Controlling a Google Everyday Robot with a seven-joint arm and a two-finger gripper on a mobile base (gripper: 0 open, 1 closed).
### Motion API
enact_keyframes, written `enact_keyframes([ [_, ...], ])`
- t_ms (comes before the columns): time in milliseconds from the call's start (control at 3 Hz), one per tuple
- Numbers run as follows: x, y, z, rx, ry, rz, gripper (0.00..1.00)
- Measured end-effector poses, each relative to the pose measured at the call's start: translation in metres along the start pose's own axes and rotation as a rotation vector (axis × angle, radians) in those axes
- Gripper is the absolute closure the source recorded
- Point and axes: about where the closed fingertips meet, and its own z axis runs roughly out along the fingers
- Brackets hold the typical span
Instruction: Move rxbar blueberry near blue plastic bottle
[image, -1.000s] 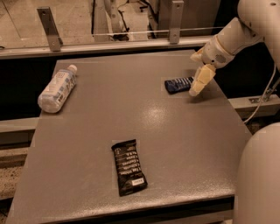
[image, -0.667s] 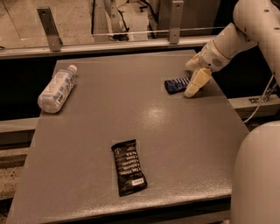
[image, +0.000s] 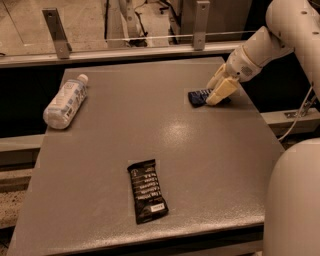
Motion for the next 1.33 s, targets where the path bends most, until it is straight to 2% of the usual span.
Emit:
enact_keyframes([
  [333,-0.002,0.0,-0.003,0.0,0.0,0.0,0.87],
  [667,-0.002,0.0,-0.003,0.0,0.0,0.0,1.0],
  [1000,-0.029,0.006,-0.024,0.033,-0.033,-0.061,1.0],
  [1333,-0.062,0.012,-0.071,0.121,-0.063,-0.123,1.0],
])
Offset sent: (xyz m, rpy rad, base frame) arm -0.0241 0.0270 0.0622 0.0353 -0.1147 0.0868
